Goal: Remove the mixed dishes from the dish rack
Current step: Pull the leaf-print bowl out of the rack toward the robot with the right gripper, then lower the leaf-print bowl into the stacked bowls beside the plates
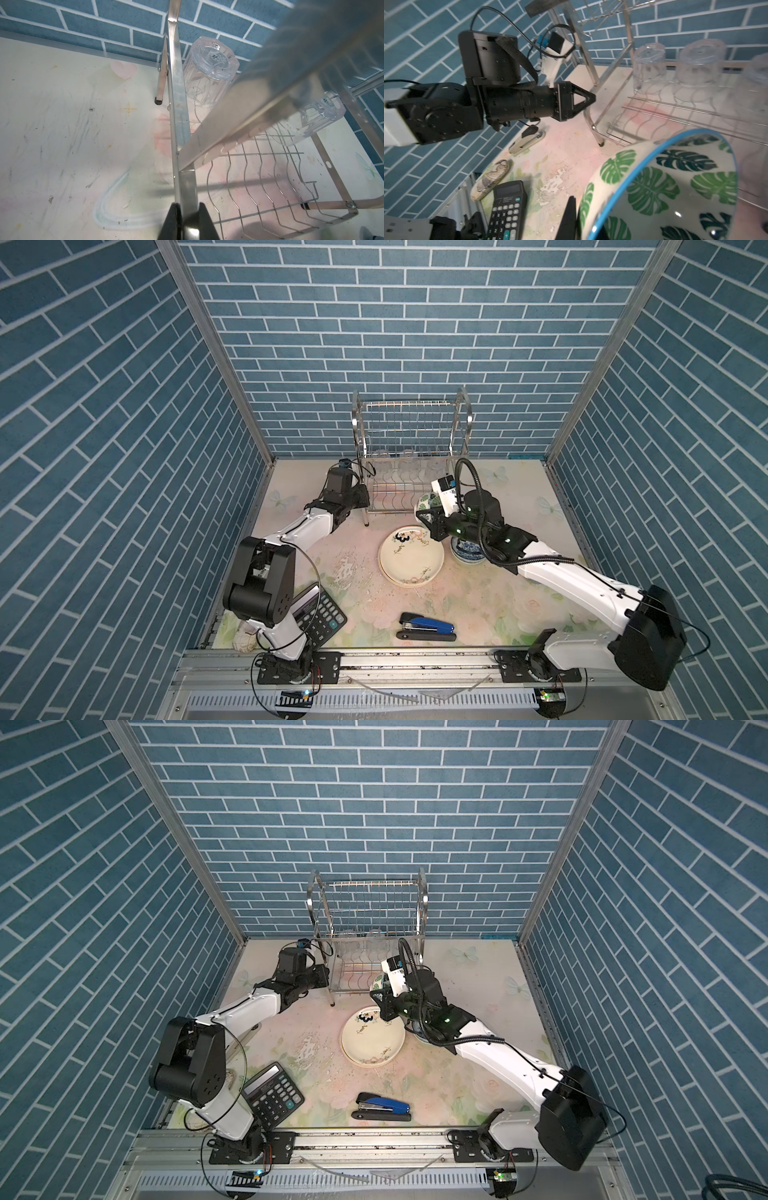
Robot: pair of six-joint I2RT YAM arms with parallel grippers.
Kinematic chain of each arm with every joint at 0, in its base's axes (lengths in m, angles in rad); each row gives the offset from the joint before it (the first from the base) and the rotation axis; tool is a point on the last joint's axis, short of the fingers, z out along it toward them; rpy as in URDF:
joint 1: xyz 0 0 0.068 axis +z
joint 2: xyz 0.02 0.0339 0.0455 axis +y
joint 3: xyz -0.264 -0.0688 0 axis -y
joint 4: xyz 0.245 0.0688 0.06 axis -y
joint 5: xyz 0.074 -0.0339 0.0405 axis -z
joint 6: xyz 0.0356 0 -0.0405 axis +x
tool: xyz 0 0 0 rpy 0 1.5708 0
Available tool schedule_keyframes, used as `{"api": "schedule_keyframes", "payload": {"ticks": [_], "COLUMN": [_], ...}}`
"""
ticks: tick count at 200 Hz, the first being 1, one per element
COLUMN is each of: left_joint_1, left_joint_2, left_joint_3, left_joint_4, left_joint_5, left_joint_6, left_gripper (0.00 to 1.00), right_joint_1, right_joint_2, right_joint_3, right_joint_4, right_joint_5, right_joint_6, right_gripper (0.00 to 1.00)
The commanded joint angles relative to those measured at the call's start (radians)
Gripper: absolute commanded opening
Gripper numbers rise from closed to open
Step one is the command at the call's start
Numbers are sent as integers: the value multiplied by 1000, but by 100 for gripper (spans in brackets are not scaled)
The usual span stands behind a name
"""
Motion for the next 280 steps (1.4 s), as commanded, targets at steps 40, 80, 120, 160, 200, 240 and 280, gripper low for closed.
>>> {"api": "schedule_keyframes", "payload": {"ticks": [40,80,120,160,200,240,280], "left_joint_1": [3,3,3,3,3,3,3], "left_joint_2": [-19,-18,-12,-11,-8,-2,-2], "left_joint_3": [-9,-9,-9,-14,-15,-10,-17], "left_joint_4": [-91,-92,-90,-85,-85,-83,-79], "left_joint_5": [-10,-4,-2,-2,1,8,11], "left_joint_6": [20,16,15,13,13,11,7], "left_gripper": [0,0,0,0,0,0,0], "right_joint_1": [18,18,16,12,0,-23,-26], "right_joint_2": [-113,-36,30,133,219,249,277], "right_joint_3": [62,127,154,220,257,248,229], "right_joint_4": [-468,-656,-678,-712,-718,-718,-724], "right_joint_5": [342,481,531,540,509,451,438], "right_joint_6": [-101,-79,-88,-101,-97,-71,-61], "right_gripper": [0,0,0,0,0,0,0]}}
